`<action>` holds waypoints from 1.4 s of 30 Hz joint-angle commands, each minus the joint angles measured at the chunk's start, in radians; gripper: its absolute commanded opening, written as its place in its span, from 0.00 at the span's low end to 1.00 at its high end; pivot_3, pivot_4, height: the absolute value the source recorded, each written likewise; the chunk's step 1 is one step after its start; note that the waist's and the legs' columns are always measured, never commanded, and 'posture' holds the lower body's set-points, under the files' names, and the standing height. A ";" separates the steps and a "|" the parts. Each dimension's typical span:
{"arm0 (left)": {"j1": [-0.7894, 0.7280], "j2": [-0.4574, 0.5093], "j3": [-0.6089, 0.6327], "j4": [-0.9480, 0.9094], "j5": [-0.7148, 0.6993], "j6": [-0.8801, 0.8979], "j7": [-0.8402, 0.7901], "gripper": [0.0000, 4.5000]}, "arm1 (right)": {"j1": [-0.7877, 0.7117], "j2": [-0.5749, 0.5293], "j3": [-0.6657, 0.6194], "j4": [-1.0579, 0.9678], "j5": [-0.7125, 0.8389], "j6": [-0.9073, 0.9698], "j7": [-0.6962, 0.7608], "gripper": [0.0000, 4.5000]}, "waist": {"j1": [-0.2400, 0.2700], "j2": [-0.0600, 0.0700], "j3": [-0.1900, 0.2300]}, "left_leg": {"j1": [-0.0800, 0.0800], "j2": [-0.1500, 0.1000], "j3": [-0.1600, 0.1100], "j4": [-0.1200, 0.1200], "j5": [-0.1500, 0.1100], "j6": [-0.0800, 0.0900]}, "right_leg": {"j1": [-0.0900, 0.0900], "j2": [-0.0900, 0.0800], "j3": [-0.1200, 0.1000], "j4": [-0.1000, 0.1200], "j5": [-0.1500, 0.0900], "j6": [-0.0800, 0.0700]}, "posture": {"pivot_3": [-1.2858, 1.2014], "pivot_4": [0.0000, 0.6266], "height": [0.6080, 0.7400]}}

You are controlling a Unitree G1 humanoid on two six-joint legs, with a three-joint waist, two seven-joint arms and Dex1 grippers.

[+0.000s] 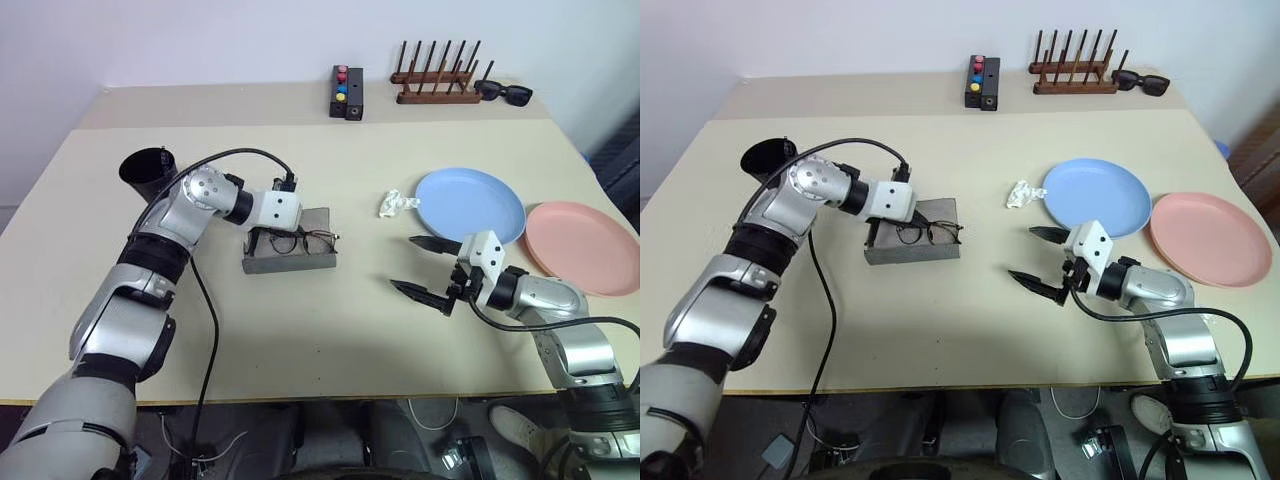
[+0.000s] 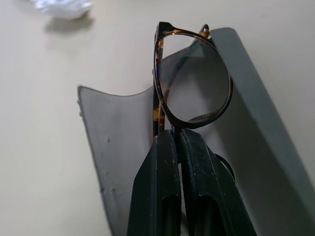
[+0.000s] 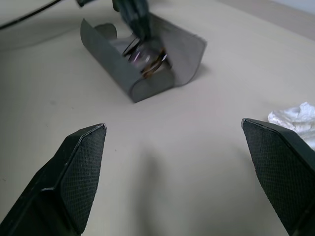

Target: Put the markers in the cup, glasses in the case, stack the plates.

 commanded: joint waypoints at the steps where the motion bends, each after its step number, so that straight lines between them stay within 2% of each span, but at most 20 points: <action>1: 0.029 0.030 0.023 -0.118 -0.023 0.064 -0.016 0.01 | -0.014 -0.008 -0.022 -0.054 0.019 0.012 -0.007 1.00 | 0.000 0.000 0.000 | 0.000 0.000 0.000 0.000 0.000 0.000 | 0.000 0.000 0.000 0.000 0.000 0.000 | 0.52 0.24 1.00; 13: 0.080 0.072 0.039 -0.228 -0.018 0.169 0.019 0.01 | -0.041 0.004 -0.004 -0.056 0.009 0.032 -0.010 1.00 | 0.002 0.000 0.000 | 0.000 0.000 0.000 0.000 0.000 0.000 | 0.000 0.000 0.000 0.000 0.000 0.000 | 0.52 0.24 1.00; 42: 0.104 0.073 0.015 -0.229 -0.014 0.143 0.005 0.01 | -0.024 -0.001 -0.015 -0.014 0.008 -0.016 0.019 1.00 | 0.002 0.000 0.000 | 0.000 0.000 0.000 0.000 0.000 0.000 | 0.000 0.000 0.000 0.000 0.000 0.000 | 0.52 0.24 1.00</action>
